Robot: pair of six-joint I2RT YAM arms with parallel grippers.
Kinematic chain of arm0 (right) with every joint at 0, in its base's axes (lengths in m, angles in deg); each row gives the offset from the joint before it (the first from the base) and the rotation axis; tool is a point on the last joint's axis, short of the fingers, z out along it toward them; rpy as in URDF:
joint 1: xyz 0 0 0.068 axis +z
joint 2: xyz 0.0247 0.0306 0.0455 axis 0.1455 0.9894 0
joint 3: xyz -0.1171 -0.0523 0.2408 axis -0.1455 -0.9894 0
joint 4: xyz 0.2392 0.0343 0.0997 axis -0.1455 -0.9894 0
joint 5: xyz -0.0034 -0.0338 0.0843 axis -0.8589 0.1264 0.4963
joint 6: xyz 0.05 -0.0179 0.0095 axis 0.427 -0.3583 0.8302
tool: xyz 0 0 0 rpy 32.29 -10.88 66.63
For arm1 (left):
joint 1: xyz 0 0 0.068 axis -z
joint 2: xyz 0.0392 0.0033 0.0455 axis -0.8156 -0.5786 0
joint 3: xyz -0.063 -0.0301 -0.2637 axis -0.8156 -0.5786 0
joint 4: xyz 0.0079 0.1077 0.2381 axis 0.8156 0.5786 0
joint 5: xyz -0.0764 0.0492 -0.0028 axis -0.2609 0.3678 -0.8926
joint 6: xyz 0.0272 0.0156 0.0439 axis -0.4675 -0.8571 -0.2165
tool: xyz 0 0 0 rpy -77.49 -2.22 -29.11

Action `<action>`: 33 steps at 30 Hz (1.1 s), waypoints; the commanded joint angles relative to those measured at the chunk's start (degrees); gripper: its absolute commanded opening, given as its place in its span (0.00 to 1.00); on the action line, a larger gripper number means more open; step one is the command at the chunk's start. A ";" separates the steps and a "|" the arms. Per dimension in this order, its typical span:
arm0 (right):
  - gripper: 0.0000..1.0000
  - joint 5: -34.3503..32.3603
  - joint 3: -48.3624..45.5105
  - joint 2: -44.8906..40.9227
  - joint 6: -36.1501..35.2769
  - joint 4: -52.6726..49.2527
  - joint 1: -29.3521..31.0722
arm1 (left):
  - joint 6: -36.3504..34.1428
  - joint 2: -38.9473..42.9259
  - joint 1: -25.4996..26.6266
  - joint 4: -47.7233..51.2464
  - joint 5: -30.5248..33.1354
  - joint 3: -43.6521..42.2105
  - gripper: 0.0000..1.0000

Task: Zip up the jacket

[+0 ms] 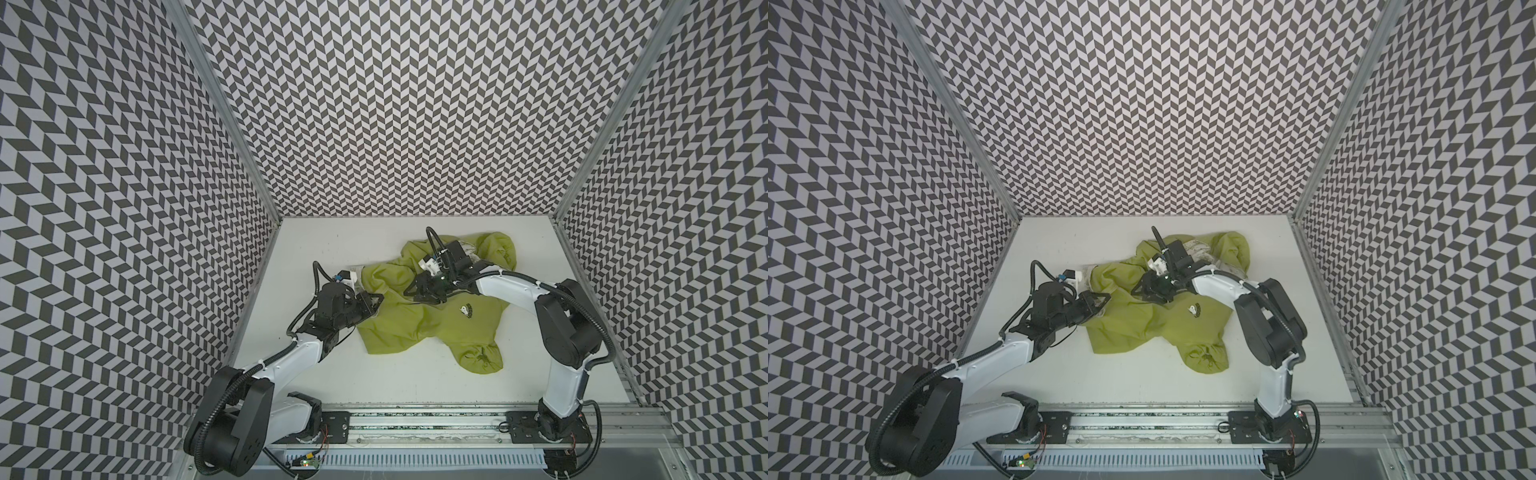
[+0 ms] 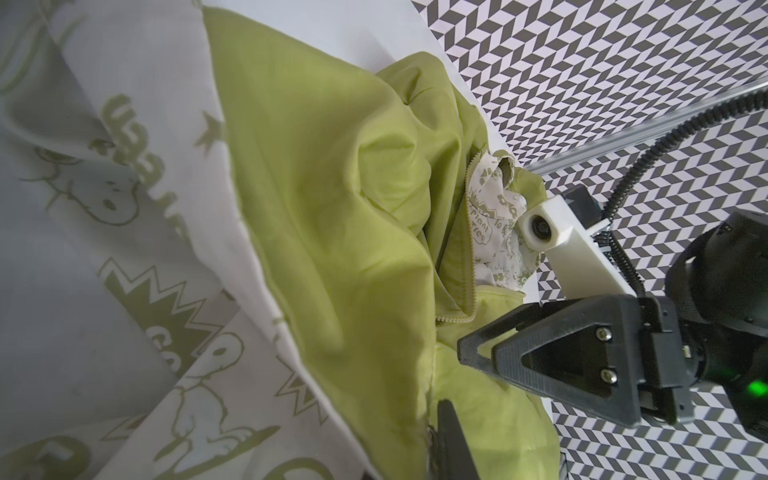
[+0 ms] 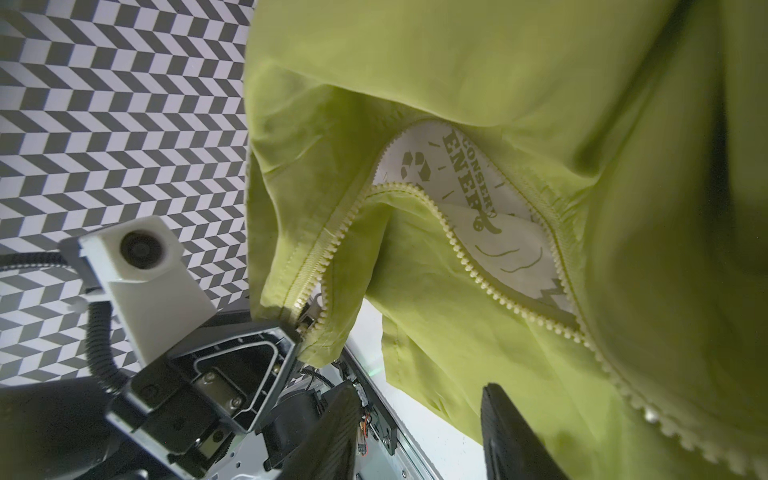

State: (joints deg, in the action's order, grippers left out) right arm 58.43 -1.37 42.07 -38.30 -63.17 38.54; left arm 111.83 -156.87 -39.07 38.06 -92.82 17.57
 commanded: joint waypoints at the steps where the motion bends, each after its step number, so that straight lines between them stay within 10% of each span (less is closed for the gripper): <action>1: 0.48 2.43 2.29 -3.40 -1.49 -0.01 0.30 | 2.19 -0.29 -1.54 -1.75 -7.20 2.43 0.00; 14: 0.31 9.01 1.44 -6.58 9.34 12.64 -0.24 | 8.07 -4.11 -2.13 0.45 -25.45 13.00 0.00; 33: 0.35 9.45 -6.57 -6.70 26.51 33.03 -2.88 | 12.29 -7.05 -2.57 -2.27 -30.80 16.25 0.00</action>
State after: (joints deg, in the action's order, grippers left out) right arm 66.78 -6.99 37.00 -16.13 -38.23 36.07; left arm 122.65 -163.51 -41.37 38.85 -121.67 32.15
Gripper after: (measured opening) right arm 0.345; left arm 0.118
